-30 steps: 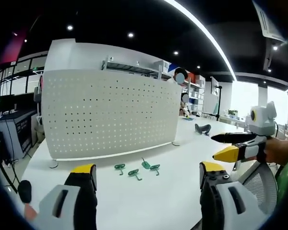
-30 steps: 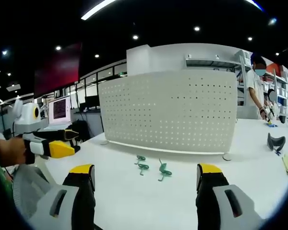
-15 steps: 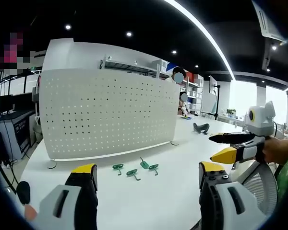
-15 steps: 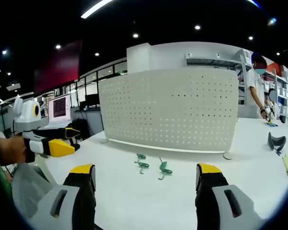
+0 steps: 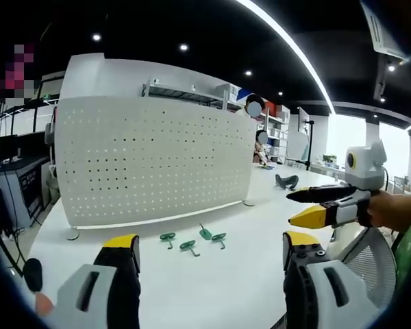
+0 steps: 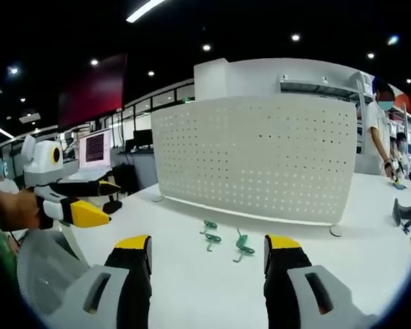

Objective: Insert the hook assembly into the mounting plate slot until the hook locks in place.

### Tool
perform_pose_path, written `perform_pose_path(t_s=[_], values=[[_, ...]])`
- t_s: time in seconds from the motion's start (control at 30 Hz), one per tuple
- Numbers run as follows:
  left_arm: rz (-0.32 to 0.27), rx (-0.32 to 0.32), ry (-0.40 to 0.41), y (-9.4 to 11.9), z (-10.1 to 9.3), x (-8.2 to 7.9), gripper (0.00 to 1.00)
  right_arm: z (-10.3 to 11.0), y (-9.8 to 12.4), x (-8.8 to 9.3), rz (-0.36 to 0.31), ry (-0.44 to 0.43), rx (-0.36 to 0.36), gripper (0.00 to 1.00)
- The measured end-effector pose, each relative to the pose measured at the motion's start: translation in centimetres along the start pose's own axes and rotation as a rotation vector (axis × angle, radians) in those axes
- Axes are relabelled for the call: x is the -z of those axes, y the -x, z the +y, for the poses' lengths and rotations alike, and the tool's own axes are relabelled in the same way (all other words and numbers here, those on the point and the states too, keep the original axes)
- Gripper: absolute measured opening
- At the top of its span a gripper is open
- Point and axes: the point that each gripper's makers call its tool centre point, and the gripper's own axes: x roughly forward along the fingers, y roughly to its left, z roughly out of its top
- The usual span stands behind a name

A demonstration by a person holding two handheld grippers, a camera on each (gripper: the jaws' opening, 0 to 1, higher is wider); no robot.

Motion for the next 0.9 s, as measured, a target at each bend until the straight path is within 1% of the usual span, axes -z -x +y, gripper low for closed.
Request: perform_pose_path(t_s=[0.03, 0.13, 0.23, 0.67, 0.9], values=[[0.002, -0.001, 0.0, 0.0, 0.0, 0.0, 0.88, 0.0, -0.1, 0.0, 0.002, 0.001, -0.005, 0.61], [0.005, -0.004, 0.001, 0.1, 0.0, 0.1, 0.88, 0.1, -0.7, 0.0, 0.004, 0.009, -0.018, 0.59], [0.009, -0.004, 0.001, 0.1, 0.0, 0.2, 0.87, -0.2, -1.3, 0.3, 0.013, 0.016, -0.024, 0.59], [0.017, 0.004, -0.003, 0.1, -0.6, 0.7, 0.87, -1.3, -4.2, 1.8, 0.072, 0.039, -0.048, 0.51], [0.025, 0.008, -0.004, 0.1, -0.7, 0.9, 0.86, -2.2, -5.8, 2.0, 0.091, 0.051, -0.058, 0.48]])
